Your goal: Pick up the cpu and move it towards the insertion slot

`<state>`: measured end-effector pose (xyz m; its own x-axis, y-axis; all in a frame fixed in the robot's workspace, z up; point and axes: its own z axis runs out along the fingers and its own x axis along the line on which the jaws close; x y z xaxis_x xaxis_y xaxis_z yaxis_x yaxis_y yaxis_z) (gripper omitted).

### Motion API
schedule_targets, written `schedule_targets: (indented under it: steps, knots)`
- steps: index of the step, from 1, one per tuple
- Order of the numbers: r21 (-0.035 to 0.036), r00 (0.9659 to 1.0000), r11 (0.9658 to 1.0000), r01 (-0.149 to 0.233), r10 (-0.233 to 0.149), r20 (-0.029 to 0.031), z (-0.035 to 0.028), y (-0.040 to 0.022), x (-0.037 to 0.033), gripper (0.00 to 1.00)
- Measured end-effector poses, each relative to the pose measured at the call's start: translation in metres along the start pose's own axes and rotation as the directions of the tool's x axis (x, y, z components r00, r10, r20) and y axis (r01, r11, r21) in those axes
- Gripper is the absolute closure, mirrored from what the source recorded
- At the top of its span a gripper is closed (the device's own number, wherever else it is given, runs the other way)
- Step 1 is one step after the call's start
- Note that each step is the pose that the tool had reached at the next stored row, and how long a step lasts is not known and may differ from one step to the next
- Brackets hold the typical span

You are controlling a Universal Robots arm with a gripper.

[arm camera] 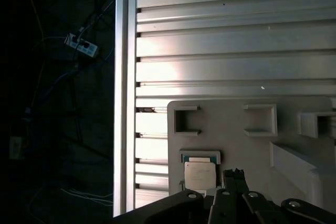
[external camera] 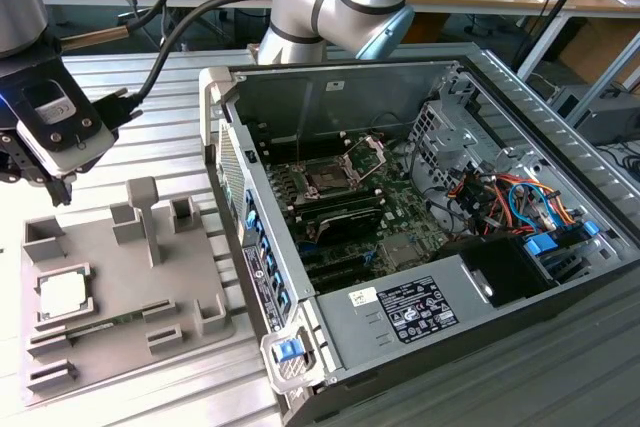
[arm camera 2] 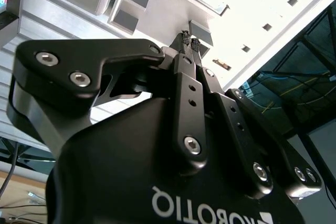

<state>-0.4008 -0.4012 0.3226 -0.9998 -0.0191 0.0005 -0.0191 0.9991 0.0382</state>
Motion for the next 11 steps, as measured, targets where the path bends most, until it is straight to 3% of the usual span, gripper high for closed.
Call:
schedule_targets:
  steps: [11]
  knots:
    - [0.0000, 1.0000, 1.0000, 0.000, 0.000, -0.0001, 0.0023, -0.0001, 0.0002, 0.89]
